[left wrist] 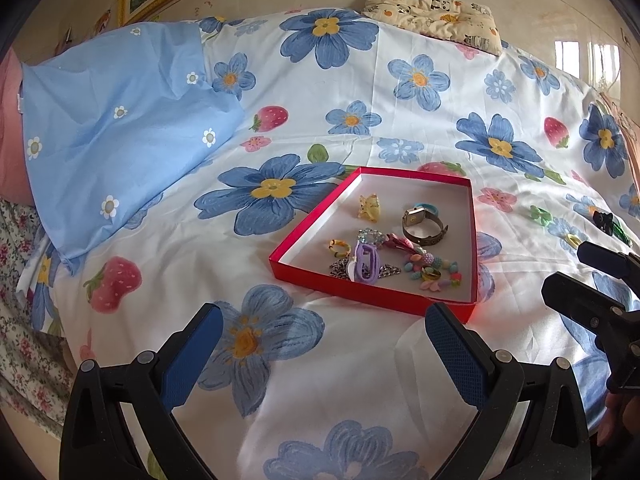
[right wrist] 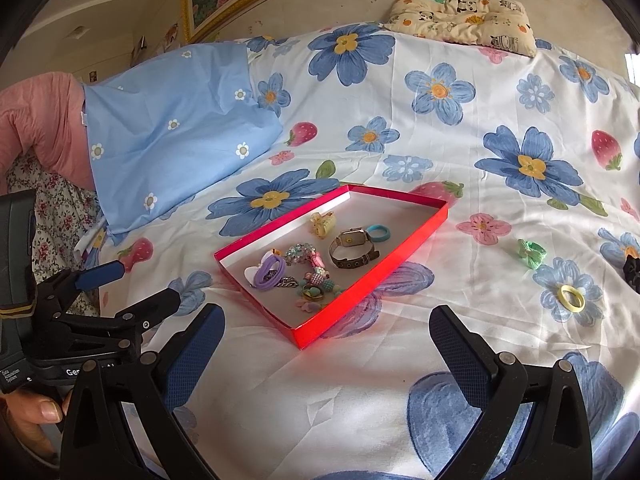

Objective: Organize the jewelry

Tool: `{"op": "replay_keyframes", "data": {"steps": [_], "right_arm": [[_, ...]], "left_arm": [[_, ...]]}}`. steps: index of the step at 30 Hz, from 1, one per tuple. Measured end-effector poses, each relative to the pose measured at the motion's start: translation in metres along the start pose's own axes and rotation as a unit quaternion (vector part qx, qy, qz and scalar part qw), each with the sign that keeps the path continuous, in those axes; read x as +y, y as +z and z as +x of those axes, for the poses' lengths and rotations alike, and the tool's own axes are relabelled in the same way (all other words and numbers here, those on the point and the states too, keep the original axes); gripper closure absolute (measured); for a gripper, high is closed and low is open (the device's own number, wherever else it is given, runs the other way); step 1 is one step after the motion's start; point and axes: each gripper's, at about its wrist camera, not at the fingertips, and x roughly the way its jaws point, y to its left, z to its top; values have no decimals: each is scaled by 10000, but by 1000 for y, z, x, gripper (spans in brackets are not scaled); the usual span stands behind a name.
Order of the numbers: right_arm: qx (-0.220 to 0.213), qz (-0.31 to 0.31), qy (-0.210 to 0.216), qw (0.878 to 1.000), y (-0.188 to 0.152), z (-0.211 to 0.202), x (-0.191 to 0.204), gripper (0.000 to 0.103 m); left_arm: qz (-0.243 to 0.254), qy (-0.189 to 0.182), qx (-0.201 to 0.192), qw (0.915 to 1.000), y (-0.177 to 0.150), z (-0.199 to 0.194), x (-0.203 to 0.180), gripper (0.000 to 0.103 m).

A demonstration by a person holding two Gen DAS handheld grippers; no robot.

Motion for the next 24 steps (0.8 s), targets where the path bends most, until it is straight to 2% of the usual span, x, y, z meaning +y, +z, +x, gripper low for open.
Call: {"op": "replay_keyframes", "data": {"steps": [24], "right_arm": [[7, -2, 10, 10000, 0, 1, 0, 0]], "left_arm": [[13, -14, 7, 10000, 2, 1, -3, 1]]}}
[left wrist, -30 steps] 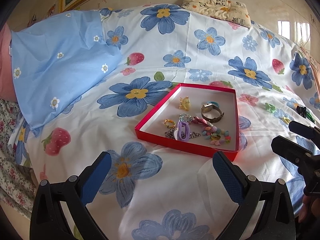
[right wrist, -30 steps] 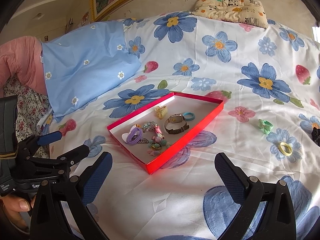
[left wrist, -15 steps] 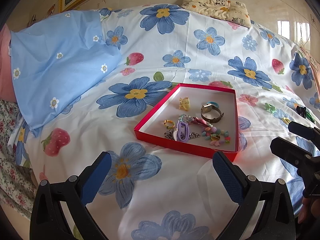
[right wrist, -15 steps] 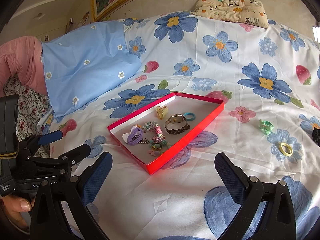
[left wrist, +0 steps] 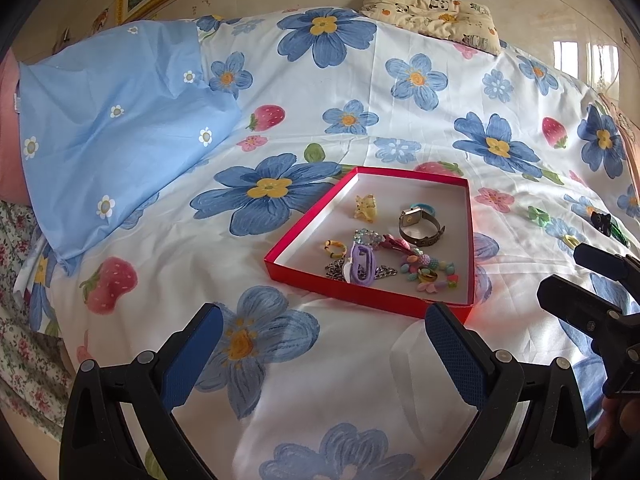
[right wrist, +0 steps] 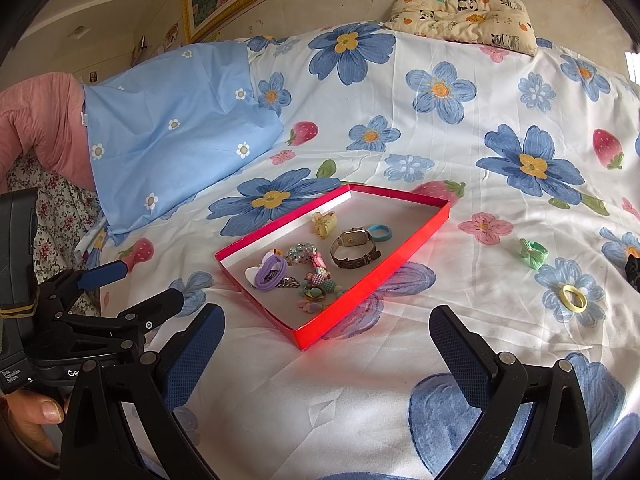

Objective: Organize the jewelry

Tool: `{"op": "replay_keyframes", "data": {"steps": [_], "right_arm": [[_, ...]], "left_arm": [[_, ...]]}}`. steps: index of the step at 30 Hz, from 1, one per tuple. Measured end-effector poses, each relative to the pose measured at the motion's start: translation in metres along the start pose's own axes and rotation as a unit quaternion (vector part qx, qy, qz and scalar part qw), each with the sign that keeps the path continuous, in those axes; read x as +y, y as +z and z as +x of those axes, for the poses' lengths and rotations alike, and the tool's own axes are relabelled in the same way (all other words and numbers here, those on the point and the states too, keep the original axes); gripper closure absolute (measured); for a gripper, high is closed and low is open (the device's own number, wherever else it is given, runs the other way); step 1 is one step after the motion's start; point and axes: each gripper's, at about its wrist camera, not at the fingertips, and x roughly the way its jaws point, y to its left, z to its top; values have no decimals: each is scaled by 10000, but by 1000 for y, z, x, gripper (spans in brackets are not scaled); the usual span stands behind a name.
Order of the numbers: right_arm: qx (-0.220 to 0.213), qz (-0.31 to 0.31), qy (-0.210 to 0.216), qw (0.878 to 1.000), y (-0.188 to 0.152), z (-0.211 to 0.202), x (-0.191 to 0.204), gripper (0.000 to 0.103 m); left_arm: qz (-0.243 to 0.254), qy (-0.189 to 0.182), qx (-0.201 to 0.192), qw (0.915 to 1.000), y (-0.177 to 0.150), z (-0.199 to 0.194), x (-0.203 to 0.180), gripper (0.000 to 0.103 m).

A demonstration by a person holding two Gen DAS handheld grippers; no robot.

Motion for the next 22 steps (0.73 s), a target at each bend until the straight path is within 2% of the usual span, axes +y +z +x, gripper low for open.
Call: {"op": "replay_keyframes", "data": {"steps": [22], "right_arm": [[60, 64, 19, 10000, -3, 6, -1, 0]], "left_arm": [[13, -101, 89, 9999, 3, 10, -8, 1]]}}
